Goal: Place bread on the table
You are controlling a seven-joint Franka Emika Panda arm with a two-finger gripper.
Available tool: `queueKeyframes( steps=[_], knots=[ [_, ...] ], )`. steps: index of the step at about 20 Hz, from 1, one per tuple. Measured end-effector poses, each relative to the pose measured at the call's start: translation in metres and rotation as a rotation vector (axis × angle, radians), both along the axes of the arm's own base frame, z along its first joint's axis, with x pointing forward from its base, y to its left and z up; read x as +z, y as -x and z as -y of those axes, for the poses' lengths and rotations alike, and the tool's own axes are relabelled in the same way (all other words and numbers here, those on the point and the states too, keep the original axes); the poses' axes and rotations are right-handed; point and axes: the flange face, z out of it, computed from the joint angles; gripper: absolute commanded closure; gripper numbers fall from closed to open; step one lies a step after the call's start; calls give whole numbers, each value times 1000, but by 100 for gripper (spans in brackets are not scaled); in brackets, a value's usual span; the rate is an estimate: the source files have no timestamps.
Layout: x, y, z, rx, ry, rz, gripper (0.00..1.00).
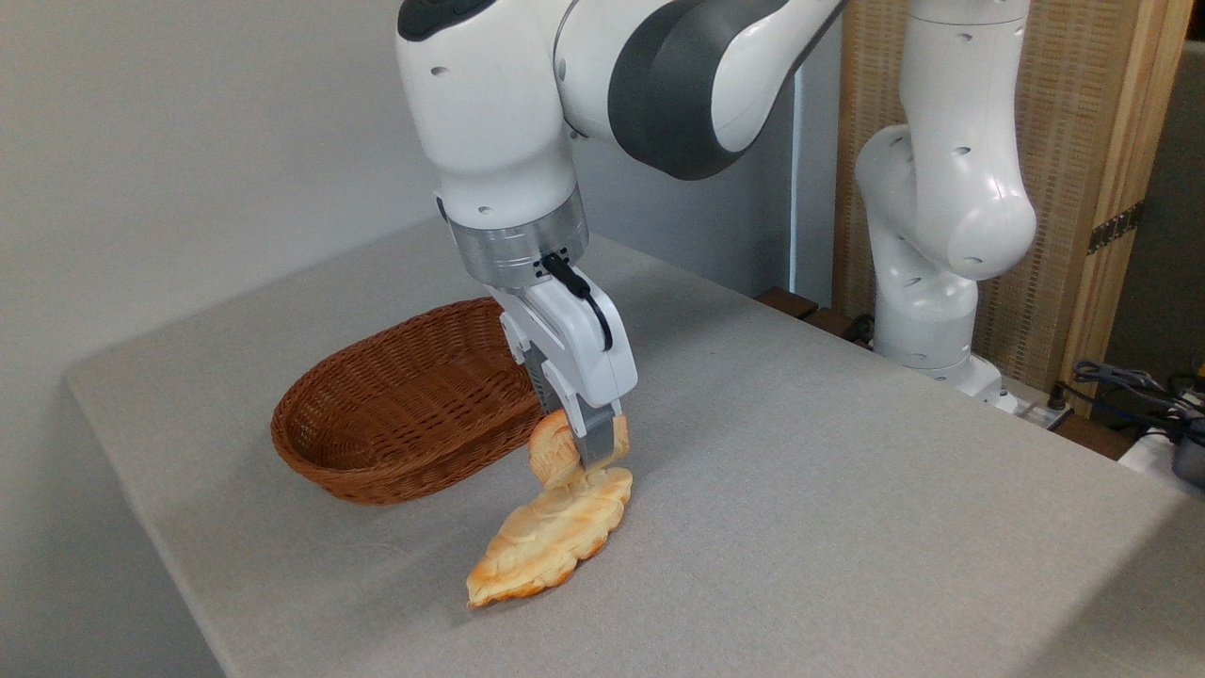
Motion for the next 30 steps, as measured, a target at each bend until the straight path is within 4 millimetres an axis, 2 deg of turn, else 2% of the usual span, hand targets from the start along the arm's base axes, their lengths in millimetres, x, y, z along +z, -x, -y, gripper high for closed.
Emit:
queueKeyframes(
  steps=[15, 17, 21, 24, 30],
  knots=[
    [1, 0, 3, -7, 0, 3, 0],
    [6, -2, 6, -13, 0, 17, 0],
    [28, -13, 19, -29, -3, 115, 0],
    [41, -21, 26, 20, -7, 181, 0],
    [48, -24, 23, 182, -101, 208, 0]
  ],
)
